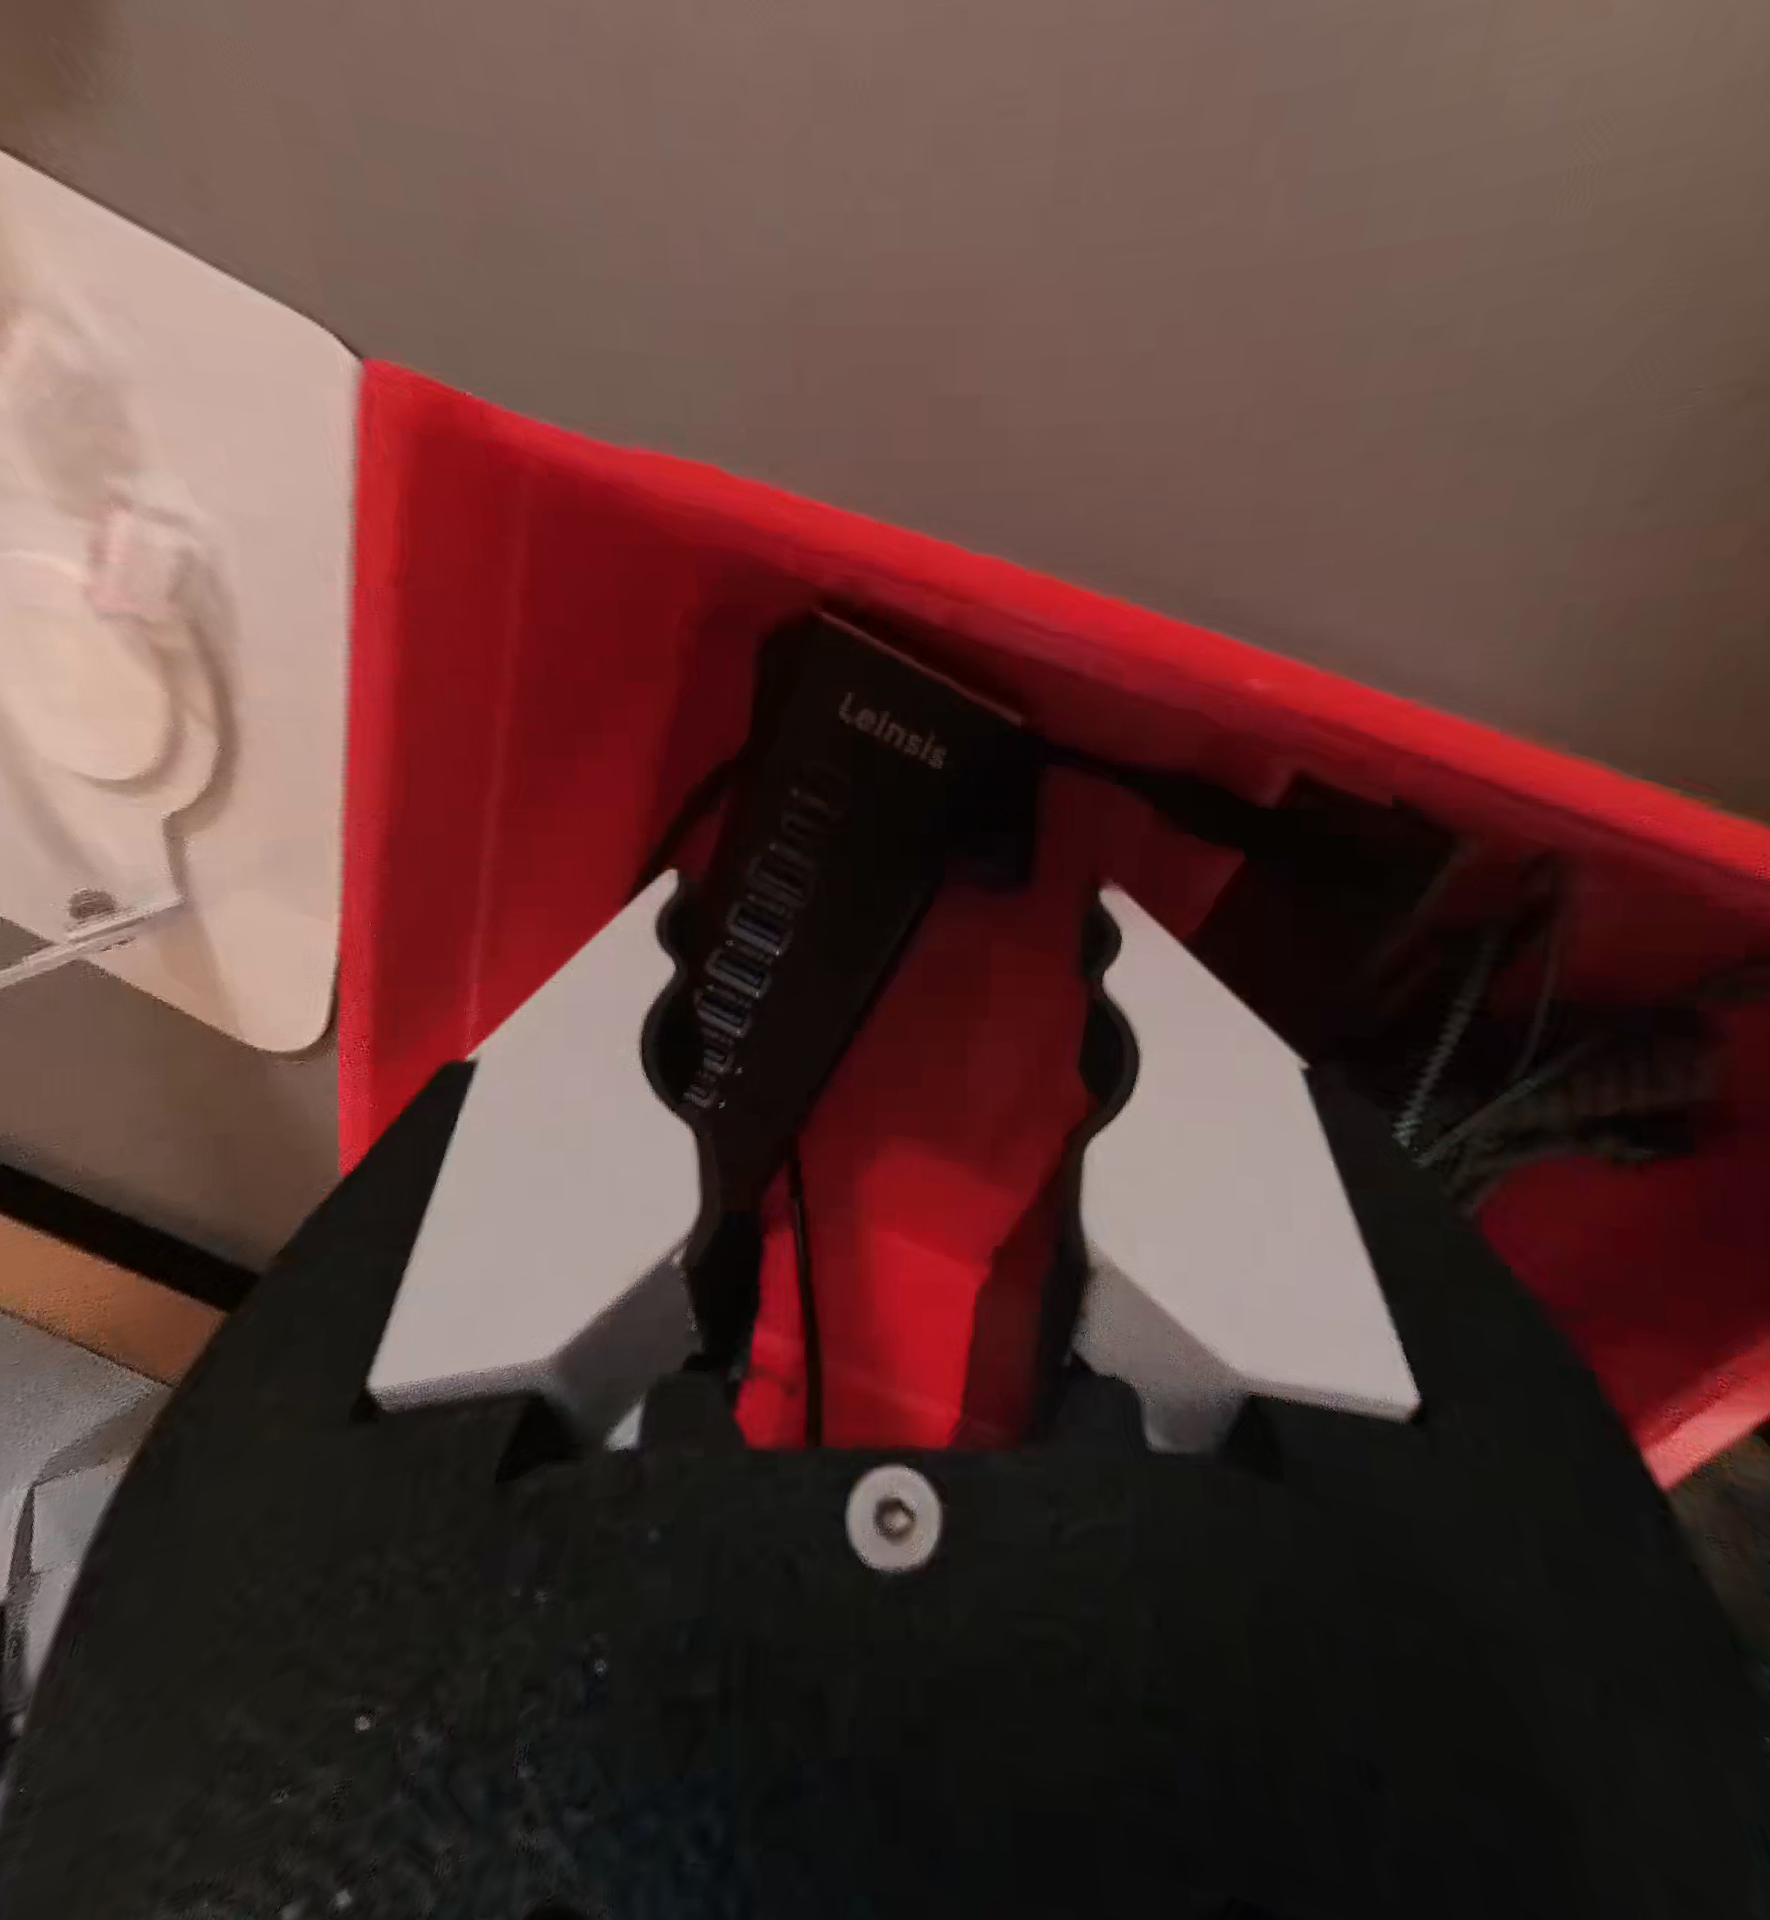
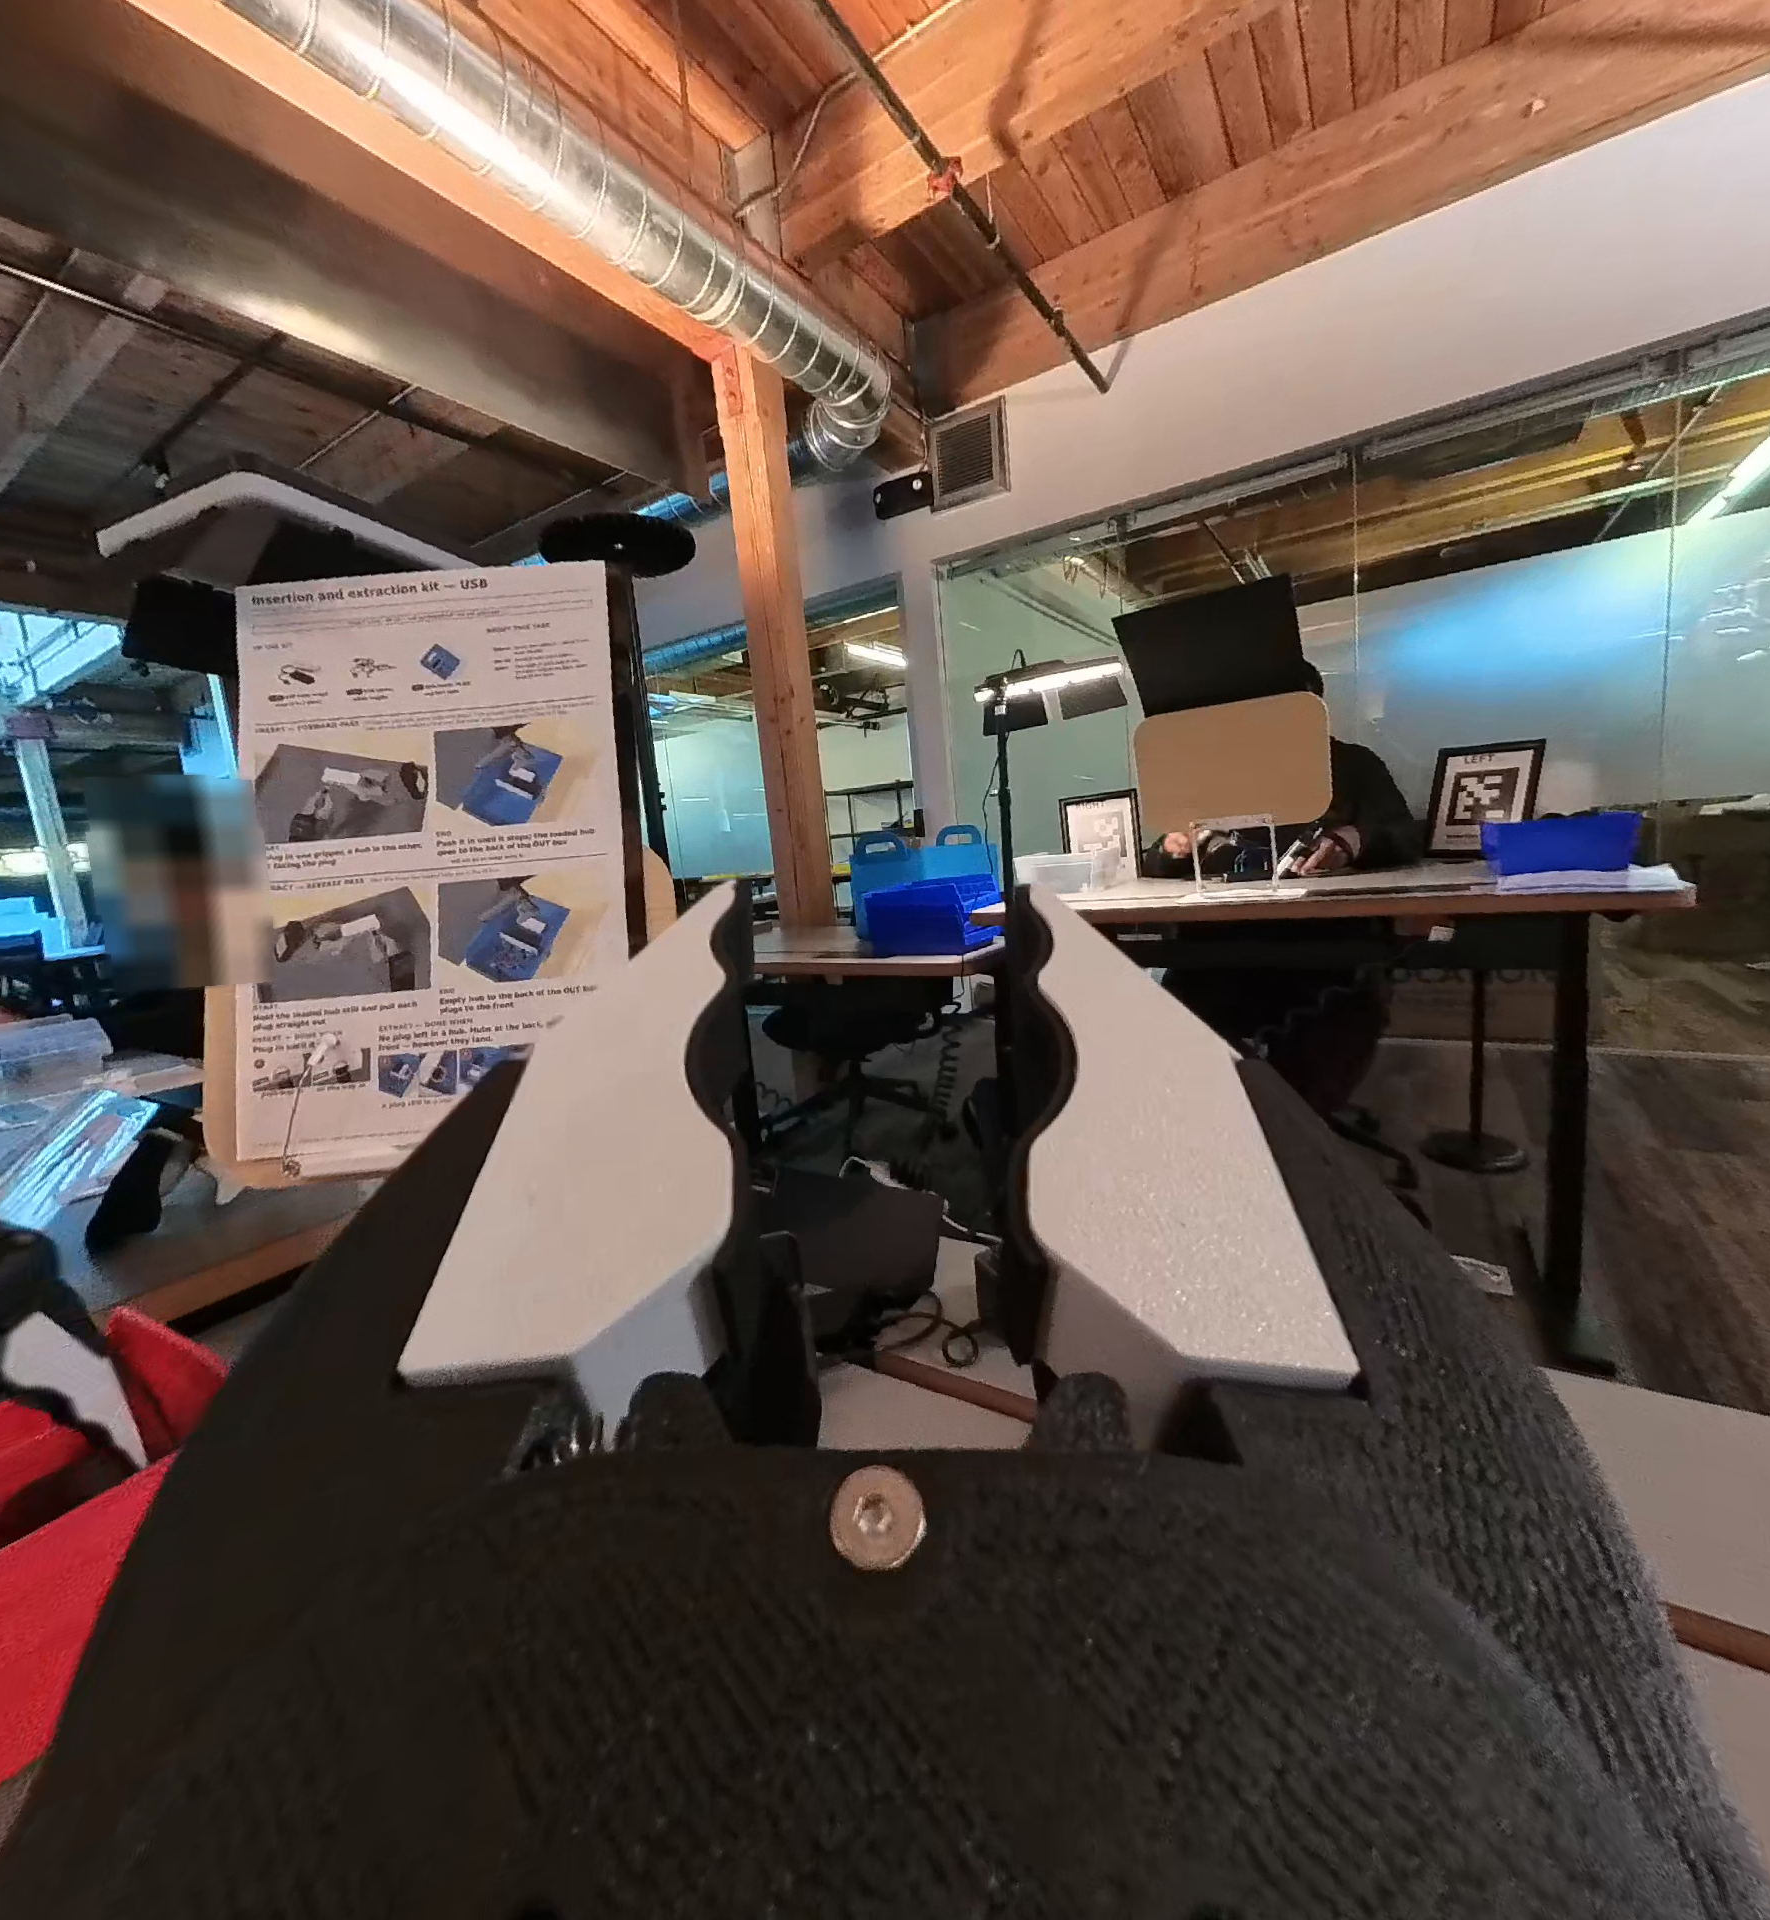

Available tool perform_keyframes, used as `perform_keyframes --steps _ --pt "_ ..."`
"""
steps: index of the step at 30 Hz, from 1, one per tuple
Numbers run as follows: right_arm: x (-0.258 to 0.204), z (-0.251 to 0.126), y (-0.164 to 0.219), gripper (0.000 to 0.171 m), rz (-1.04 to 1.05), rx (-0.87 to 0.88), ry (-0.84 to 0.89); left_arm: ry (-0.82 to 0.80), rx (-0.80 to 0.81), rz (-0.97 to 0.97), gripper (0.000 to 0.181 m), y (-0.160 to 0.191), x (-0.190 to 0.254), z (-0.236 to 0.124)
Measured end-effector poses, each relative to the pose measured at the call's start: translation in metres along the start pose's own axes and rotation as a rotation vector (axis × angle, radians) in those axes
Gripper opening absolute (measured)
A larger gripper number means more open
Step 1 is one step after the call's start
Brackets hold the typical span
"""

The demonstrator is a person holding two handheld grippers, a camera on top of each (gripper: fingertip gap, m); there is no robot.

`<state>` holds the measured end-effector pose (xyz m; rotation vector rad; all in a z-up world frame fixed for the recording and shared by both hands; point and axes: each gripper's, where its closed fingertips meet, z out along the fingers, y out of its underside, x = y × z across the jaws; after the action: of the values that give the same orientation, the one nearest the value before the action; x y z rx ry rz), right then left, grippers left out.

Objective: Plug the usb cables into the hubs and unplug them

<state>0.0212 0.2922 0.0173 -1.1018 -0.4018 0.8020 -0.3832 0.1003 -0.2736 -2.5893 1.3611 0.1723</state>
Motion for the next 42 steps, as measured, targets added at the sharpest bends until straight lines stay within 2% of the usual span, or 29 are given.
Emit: perform_keyframes --steps 2,5,9,18,22,30,36,42 --pt "-0.001 0.002 0.003 0.049 -0.011 -0.012 0.003 0.031 -0.07 0.04 0.071 0.008 -0.003 0.012" --pt "-0.005 0.005 0.006 0.049 -0.019 -0.021 -0.004 0.027 -0.093 0.101 0.071 0.009 -0.011 0.024" --pt "-0.012 0.011 0.011 0.048 -0.031 -0.033 -0.019 0.098 -0.137 0.124 0.072 0.012 -0.009 0.036" --pt "-0.04 0.023 0.018 0.035 -0.142 0.008 -0.051 0.176 -0.278 0.175 0.069 0.036 -0.014 0.049" --pt "-0.043 0.026 0.022 0.032 -0.241 0.003 -0.024 0.195 -0.256 0.161 0.066 0.038 -0.015 0.052" --pt "-0.033 0.024 0.021 0.029 -0.214 0.018 0.0 0.121 -0.249 0.214 0.063 0.04 -0.018 0.056" --pt "-0.03 0.022 0.018 0.029 -0.209 0.025 0.005 0.043 -0.278 0.155 0.062 0.047 -0.021 0.052" --pt "-0.031 0.021 0.016 0.029 -0.188 0.029 -0.011 -0.09 -0.261 0.097 0.061 0.058 -0.024 0.02"
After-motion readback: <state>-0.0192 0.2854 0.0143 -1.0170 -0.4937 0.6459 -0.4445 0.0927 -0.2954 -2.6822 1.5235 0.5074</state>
